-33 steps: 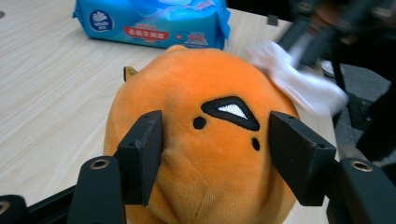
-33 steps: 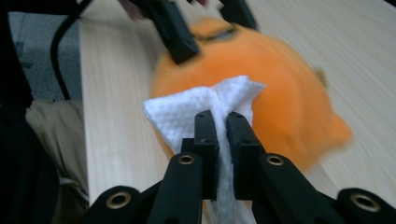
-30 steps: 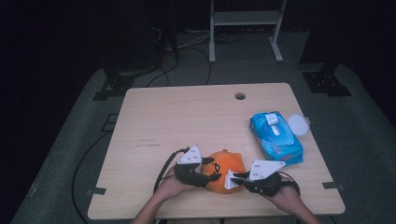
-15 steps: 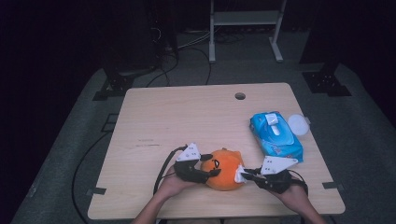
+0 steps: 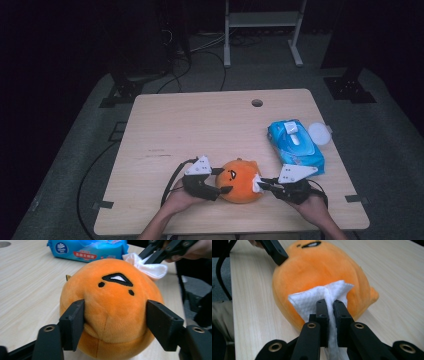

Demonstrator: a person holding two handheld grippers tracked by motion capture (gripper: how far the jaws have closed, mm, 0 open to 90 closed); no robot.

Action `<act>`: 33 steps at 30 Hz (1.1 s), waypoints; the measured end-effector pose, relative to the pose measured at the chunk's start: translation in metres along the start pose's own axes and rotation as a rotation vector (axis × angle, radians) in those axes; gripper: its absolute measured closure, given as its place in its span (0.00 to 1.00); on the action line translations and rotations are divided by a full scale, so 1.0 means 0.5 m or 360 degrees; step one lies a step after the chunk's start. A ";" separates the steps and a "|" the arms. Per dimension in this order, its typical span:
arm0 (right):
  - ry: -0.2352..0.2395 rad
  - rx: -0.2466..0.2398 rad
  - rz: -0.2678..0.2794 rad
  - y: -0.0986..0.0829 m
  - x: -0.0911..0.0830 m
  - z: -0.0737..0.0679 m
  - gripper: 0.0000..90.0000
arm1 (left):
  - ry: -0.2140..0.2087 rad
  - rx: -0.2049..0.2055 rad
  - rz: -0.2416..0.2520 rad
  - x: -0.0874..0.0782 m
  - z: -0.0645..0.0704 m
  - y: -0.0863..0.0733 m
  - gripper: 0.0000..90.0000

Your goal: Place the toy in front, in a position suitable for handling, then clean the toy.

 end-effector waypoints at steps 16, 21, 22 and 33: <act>-0.0045 -0.0019 0.0059 0.021 0.000 0.004 0.92 | 0.0023 -0.0106 0.0050 0.002 -0.020 -0.004 0.41; -0.0034 -0.0058 0.0064 0.034 0.006 -0.018 0.92 | 0.0059 -0.0088 0.0048 0.014 -0.015 0.004 0.41; -0.0034 -0.0058 0.0064 0.034 0.006 -0.018 0.92 | 0.0059 -0.0088 0.0048 0.014 -0.015 0.004 0.41; -0.0027 -0.0027 0.0107 0.047 0.011 -0.009 0.92 | 0.0061 -0.0074 0.0050 0.012 -0.014 0.000 0.41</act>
Point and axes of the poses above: each handheld gripper's, and its own axes: x roughly forward along the jaws, y roughly out of its top, z roughly to its right, the point moved 6 cm from there along x, roughly forward along the jaws, and after that the axes turned 9 degrees about -y, right-handed, at the moved point
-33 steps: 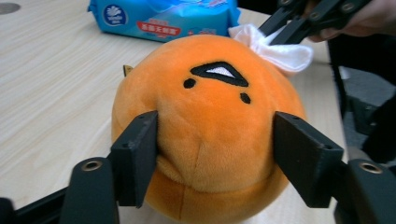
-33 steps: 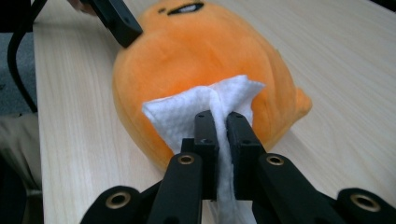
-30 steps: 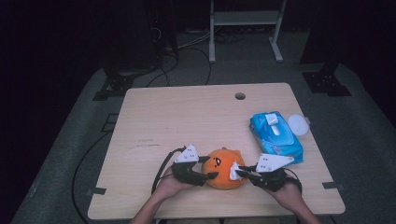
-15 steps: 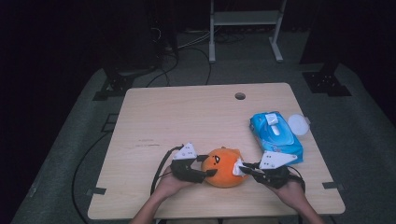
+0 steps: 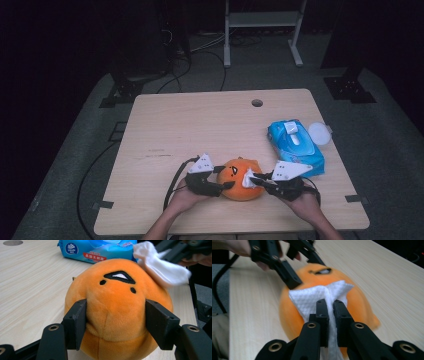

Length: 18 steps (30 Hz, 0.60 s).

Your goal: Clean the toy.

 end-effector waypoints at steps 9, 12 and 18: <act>-0.0048 0.0072 -0.0044 -0.039 -0.015 0.021 0.92 | -0.0122 -0.0007 -0.0014 -0.023 0.002 0.002 0.29; -0.0071 0.0044 -0.0044 -0.031 -0.012 0.015 0.92 | -0.0101 0.0032 -0.0034 -0.013 0.006 0.007 0.38; -0.0023 -0.0067 0.0023 0.018 -0.001 -0.038 0.92 | -0.0066 0.0083 -0.0044 -0.002 0.014 0.014 0.42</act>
Point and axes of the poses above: each handheld gripper's, and its own axes: x roughly forward along the jaws, y roughly out of its top, z roughly to its right, the point moved 6 cm from there along x, roughly forward along the jaws, and after that the axes turned 9 degrees about -y, right-handed, at the moved point
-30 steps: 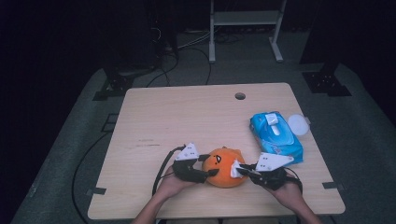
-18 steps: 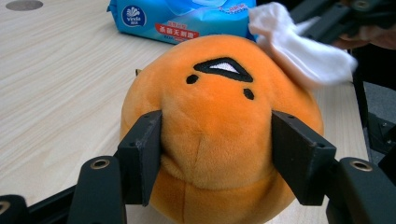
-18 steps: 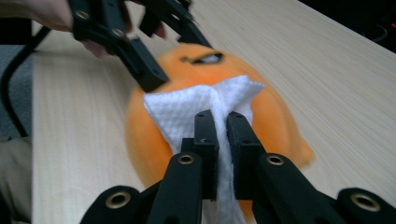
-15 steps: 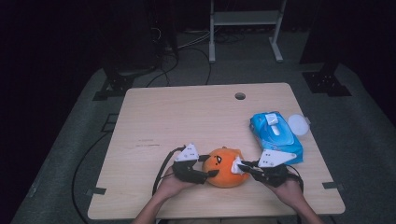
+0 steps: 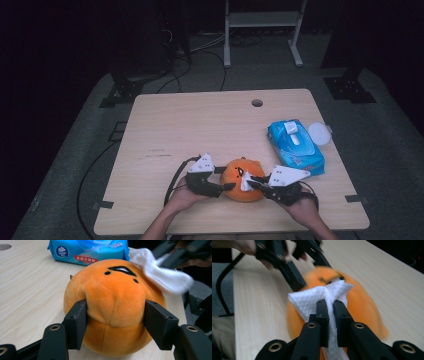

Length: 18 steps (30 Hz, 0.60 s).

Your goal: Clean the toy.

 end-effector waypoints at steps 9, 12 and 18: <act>-0.0043 -0.0019 -0.0082 -0.043 -0.024 0.027 0.92 | 0.0000 -0.0073 0.0032 -0.003 -0.009 -0.006 0.44; -0.0034 -0.0047 -0.0086 -0.042 -0.027 0.012 0.92 | 0.0015 -0.0099 0.0050 0.001 -0.015 -0.003 0.44; 0.0076 -0.0151 -0.0057 -0.012 0.001 -0.034 0.92 | 0.0047 -0.0115 0.0055 0.003 -0.018 -0.003 0.44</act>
Point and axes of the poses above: each handheld gripper's, and its own axes: x roughly forward along the jaws, y roughly out of its top, z roughly to its right, the point moved 6 cm from there along x, roughly forward along the jaws, and after that the axes turned 9 degrees about -y, right-handed, at the moved point
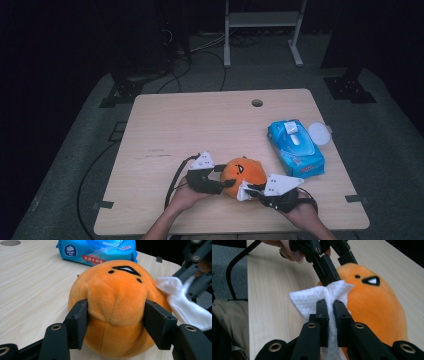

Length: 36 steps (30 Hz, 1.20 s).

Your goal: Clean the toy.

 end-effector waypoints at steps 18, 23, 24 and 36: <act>-0.0073 0.0164 0.0009 -0.018 -0.022 0.050 0.92 | 0.0000 0.0075 -0.0011 0.022 0.029 0.009 0.33; -0.0055 0.0128 0.0111 0.038 -0.013 0.042 0.92 | 0.0033 0.0380 -0.0098 0.032 0.064 0.014 0.38; -0.0055 0.0137 0.0117 0.041 -0.014 0.045 0.92 | 0.0035 0.0416 -0.0112 0.033 0.069 0.013 0.38; -0.0117 0.0214 0.0056 -0.005 -0.039 0.069 0.92 | -0.0028 0.0107 -0.0063 0.044 0.055 0.014 0.23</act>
Point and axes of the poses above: each handheld gripper's, and its own axes: x roughly forward along the jaws, y roughly out of its top, z roughly to its right, the point moved 6 cm from there along x, roughly forward along the jaws, and after that the axes turned 9 degrees about -y, right-handed, at the moved point
